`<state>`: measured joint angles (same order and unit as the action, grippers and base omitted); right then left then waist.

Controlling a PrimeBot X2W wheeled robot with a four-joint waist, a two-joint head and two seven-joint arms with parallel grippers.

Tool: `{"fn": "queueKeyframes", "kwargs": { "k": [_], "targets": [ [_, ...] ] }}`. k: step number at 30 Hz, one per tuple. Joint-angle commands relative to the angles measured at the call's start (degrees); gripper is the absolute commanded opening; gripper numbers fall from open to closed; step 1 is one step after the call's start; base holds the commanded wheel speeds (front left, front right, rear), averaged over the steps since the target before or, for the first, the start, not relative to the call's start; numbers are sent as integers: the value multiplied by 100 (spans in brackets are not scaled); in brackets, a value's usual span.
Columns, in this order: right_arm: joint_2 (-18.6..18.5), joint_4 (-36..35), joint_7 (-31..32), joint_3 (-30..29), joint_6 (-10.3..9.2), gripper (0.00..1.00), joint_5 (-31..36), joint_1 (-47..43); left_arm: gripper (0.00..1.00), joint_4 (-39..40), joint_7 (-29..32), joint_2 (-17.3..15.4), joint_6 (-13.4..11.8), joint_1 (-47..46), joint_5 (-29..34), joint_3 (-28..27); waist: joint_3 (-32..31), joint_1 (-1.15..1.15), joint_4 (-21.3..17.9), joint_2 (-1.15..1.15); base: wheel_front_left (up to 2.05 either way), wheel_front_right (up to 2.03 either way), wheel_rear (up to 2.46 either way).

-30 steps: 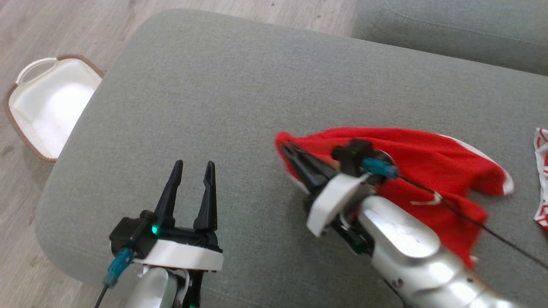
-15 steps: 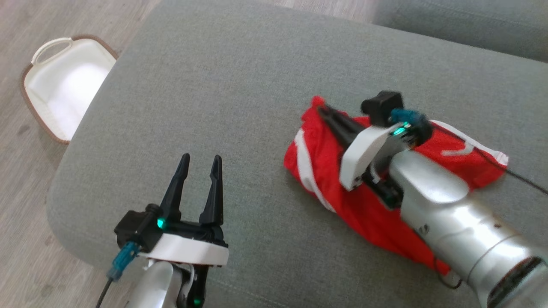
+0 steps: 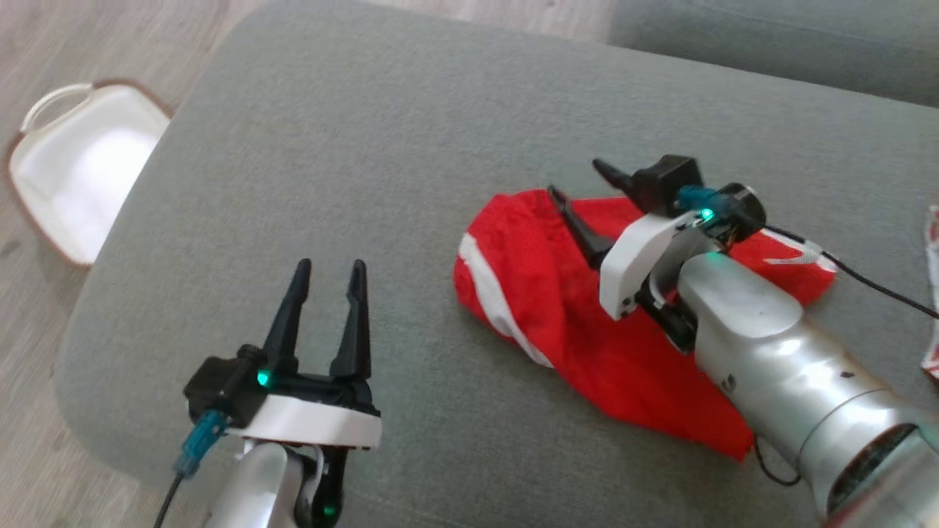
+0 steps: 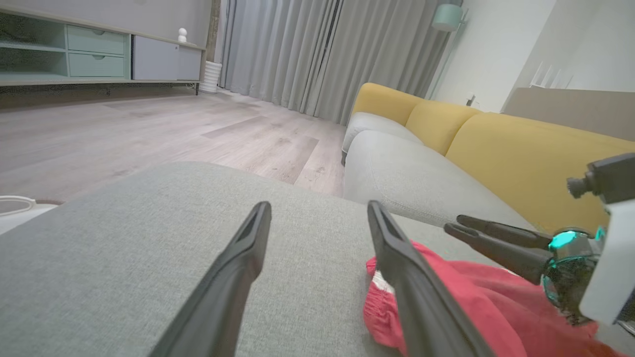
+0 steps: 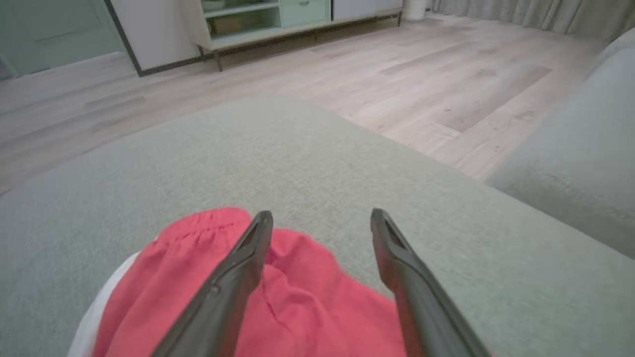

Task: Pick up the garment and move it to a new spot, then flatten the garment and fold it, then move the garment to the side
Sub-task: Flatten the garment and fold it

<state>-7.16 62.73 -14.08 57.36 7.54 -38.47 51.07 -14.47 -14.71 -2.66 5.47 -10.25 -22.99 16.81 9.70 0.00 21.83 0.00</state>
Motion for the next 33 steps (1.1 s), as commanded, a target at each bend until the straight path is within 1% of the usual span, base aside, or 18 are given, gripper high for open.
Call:
{"fn": "queueKeyframes", "kwargs": {
  "k": [1, 3, 5, 7, 10, 12, 14, 16, 18, 19, 21, 24, 28, 33],
  "targets": [
    [23, -166, -78, -109, -5, 100, 55, 103, 100, 176, -29, -21, -31, -144, 54, -213, -110, 0, -132, 0, 0, 0, 0],
    [-159, -609, -87, -534, -5, 100, 189, -8, 100, 192, -29, -21, -35, -109, 86, -279, -181, 0, -263, 0, 0, 0, 0],
    [-400, -1150, -89, -1061, -5, 100, 436, -326, 100, 213, -29, -21, -38, -59, 121, -353, -260, 0, -404, 0, 0, 0, 0],
    [-620, -1732, -90, -1639, -5, 100, 760, -794, 100, 233, -29, -21, -37, 4, 162, -430, -345, 0, -543, 0, 0, 0, 0],
    [-791, -2626, -90, -2506, -5, 100, 1328, -1669, 100, 274, -29, -21, -31, 119, 225, -570, -471, 0, -770, 0, 0, 0, 0],
    [-792, -3195, -91, -3095, -5, 100, 1758, -2280, 100, 305, -29, -21, -21, 194, 264, -656, -552, 0, -916, 0, 0, 0, 0],
    [-785, -3749, -91, -3674, -5, 100, 2520, -2844, 100, 327, -29, -21, -6, 271, 298, -721, -629, 0, -1056, 0, 0, 0, 0],
    [-499, -4254, -91, -4262, -5, 100, 2947, -3471, 100, 321, -29, -21, 8, 353, 338, -759, -706, 0, -1173, 0, 0, 0, 0],
    [-186, -4731, -91, -4666, -5, 100, 3244, -4036, 100, 316, -29, -21, 23, 411, 357, -767, -749, 0, -1262, 0, 0, 0, 0],
    [-50, -4940, -91, -4792, -5, 100, 3342, -4282, 100, 316, -29, -21, 29, 432, 362, -768, -765, 0, -1302, 0, 0, 0, 0],
    [106, -5253, -91, -4917, -5, 100, 3483, -4672, 100, 320, -29, -21, 38, 459, 365, -756, -770, 0, -1352, 0, 0, 0, 0],
    [200, -5449, -91, -4908, -5, 100, 3613, -5034, 100, 314, -29, -21, 53, 455, 366, -716, -758, 0, -1374, 0, 0, 0, 0],
    [210, -5438, -91, -4704, -5, 100, 3671, -5196, 100, 319, -29, -21, 70, 417, 364, -704, -695, 0, -1383, 0, 0, 0, 0],
    [116, -5104, 3, -4336, -5, 100, 3594, -5266, 100, 309, -29, -21, 85, 381, 355, -668, -624, 0, -1369, 0, 0, 0, 0]
  ]
}}
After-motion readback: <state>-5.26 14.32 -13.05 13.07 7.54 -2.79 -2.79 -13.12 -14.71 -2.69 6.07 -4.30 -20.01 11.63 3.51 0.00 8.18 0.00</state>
